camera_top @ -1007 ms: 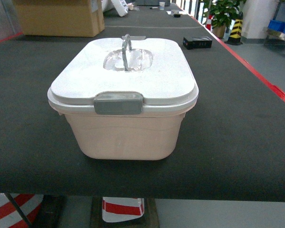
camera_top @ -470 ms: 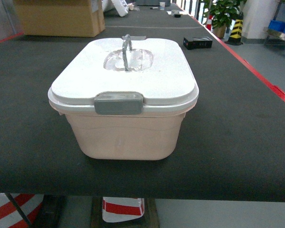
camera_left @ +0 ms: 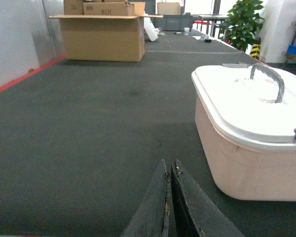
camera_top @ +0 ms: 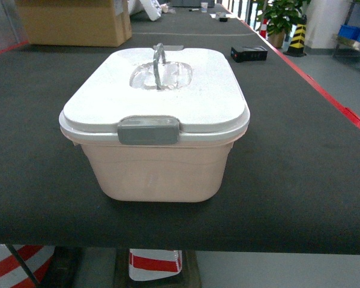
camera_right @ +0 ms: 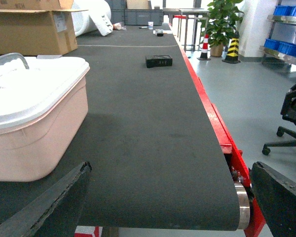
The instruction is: Pick capacitor and pack into box
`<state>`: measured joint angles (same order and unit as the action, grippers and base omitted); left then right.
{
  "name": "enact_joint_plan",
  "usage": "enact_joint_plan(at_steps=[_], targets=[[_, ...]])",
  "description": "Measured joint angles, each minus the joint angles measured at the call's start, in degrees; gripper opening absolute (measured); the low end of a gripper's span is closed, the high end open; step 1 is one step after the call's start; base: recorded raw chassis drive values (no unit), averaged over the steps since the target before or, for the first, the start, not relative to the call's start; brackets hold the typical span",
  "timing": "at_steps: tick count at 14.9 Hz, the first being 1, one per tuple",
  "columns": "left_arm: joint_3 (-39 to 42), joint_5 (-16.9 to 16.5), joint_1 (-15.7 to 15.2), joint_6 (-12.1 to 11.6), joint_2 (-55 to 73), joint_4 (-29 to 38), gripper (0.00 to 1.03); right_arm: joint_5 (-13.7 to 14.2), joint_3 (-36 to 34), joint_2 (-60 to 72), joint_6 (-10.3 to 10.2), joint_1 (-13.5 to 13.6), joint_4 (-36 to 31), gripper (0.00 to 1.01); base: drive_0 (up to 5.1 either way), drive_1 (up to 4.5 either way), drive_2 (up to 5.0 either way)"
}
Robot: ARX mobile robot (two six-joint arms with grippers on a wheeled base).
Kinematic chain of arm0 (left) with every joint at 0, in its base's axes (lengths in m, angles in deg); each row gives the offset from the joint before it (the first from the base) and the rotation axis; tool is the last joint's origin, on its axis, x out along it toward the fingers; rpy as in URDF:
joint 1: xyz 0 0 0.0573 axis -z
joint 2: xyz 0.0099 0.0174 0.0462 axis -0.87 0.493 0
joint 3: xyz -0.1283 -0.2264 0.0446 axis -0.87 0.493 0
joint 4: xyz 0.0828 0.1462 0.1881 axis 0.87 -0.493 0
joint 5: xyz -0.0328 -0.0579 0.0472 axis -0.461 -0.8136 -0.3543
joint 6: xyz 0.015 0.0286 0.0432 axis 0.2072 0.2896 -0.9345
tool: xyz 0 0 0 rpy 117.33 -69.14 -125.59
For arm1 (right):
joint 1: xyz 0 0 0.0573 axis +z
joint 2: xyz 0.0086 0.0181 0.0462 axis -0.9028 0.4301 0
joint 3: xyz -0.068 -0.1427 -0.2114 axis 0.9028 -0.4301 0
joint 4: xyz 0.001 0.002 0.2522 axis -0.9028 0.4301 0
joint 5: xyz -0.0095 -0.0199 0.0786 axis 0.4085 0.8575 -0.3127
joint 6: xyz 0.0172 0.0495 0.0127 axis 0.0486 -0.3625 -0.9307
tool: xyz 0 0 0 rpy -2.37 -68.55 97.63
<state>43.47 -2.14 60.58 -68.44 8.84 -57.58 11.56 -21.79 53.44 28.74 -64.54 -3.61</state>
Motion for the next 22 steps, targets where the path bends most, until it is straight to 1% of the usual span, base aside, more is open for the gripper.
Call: enact_joint_plan(at_steps=[7, 8, 9, 10, 11, 12, 15, 17, 18, 22], targets=[[0.0, 0.0, 0.0, 0.0, -9.9, -10.5, 0.02, 0.0, 0.0, 0.0, 0.0, 0.0, 0.0, 0.98, 0.0, 0.00, 0.0], [0.0, 0.0, 0.0, 0.0, -16.7, -19.5, 0.02, 0.0, 0.0, 0.0, 0.0, 0.0, 0.0, 0.98, 0.0, 0.00, 0.0], [-0.3, 0.2, 0.0, 0.0, -17.9, -18.0, 0.02, -0.1, 0.0, 0.0, 0.0, 0.0, 0.0, 0.98, 0.0, 0.00, 0.0], [0.0, 0.1, 0.0, 0.0, -17.9, -19.3, 0.02, 0.0, 0.0, 0.0, 0.0, 0.0, -0.1, 0.98, 0.0, 0.00, 0.0], [0.0, 0.0, 0.0, 0.1, -17.9, -18.8, 0.10, 0.0, 0.0, 0.0, 0.0, 0.0, 0.0, 0.98, 0.0, 0.00, 0.0], [0.0, 0.0, 0.0, 0.1, -17.9, -19.0, 0.23, 0.0, 0.0, 0.0, 0.0, 0.0, 0.0, 0.98, 0.0, 0.00, 0.0], [0.0, 0.0, 0.0, 0.1, -17.9, -19.0, 0.66, 0.0, 0.0, 0.0, 0.0, 0.0, 0.0, 0.98, 0.0, 0.00, 0.0], [0.0, 0.0, 0.0, 0.1, -17.9, -19.0, 0.93, 0.0, 0.0, 0.0, 0.0, 0.0, 0.0, 0.98, 0.0, 0.00, 0.0], [0.0, 0.0, 0.0, 0.0, -17.9, -19.0, 0.99, 0.0, 0.0, 0.0, 0.0, 0.0, 0.0, 0.98, 0.0, 0.00, 0.0], [0.0, 0.0, 0.0, 0.1, -17.9, -19.0, 0.98, 0.0, 0.0, 0.0, 0.0, 0.0, 0.0, 0.98, 0.0, 0.00, 0.0]])
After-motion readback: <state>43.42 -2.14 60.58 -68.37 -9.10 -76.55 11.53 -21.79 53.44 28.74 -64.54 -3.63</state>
